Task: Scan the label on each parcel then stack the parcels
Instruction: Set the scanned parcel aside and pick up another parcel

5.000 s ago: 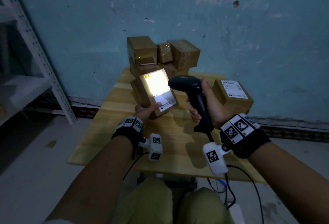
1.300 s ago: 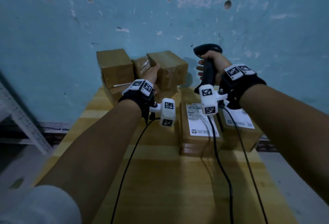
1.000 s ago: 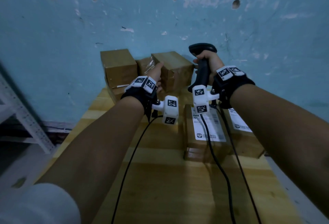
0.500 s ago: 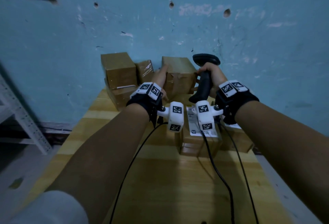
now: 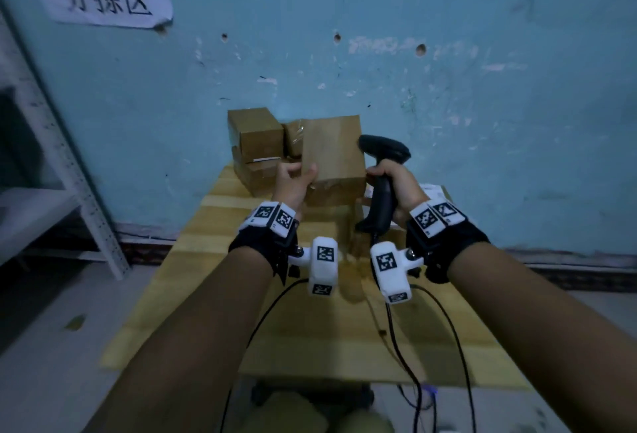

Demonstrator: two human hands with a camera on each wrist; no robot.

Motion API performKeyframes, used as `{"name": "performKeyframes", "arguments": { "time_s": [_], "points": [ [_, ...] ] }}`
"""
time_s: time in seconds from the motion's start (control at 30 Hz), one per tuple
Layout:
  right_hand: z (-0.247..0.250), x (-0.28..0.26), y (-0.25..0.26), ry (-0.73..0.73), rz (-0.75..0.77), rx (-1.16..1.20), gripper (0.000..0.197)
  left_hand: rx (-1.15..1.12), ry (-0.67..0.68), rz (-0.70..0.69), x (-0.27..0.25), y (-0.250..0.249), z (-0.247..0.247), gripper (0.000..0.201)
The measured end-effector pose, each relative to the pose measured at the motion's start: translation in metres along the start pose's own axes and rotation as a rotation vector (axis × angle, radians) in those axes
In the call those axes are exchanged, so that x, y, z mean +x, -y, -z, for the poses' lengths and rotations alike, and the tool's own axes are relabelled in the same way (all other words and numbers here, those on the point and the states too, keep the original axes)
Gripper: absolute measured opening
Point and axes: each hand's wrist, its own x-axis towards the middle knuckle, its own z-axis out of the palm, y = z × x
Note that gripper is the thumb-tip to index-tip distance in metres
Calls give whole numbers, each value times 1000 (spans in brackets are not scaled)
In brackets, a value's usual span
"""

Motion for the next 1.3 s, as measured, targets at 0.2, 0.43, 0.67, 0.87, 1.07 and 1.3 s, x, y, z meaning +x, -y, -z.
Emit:
{"name": "performKeyframes", "arguments": {
  "time_s": [0.2,0.43,0.67,0.87,1.07,1.3],
  "points": [
    [-26,-38,-35,52,-68,-115,12,90,-10,81,-57,9,52,60],
    [-38,-54,-64,48,-175,-167,15,-4,17,123,-78,35,84,72],
    [-41,-56,-72,58,-156,-106,15,72,41,14,-71,36,100,87],
    [-40,-50,-78,22,-147,-137,27,267,102,36,-70,37,104,127],
    [-38,-50,-79,5,-176,-118,15,476,56,65,-69,38,105,110],
    [-37,-49,-81,54,-195,-86,12,434,-31,226,-69,31,100,102]
  ]
}}
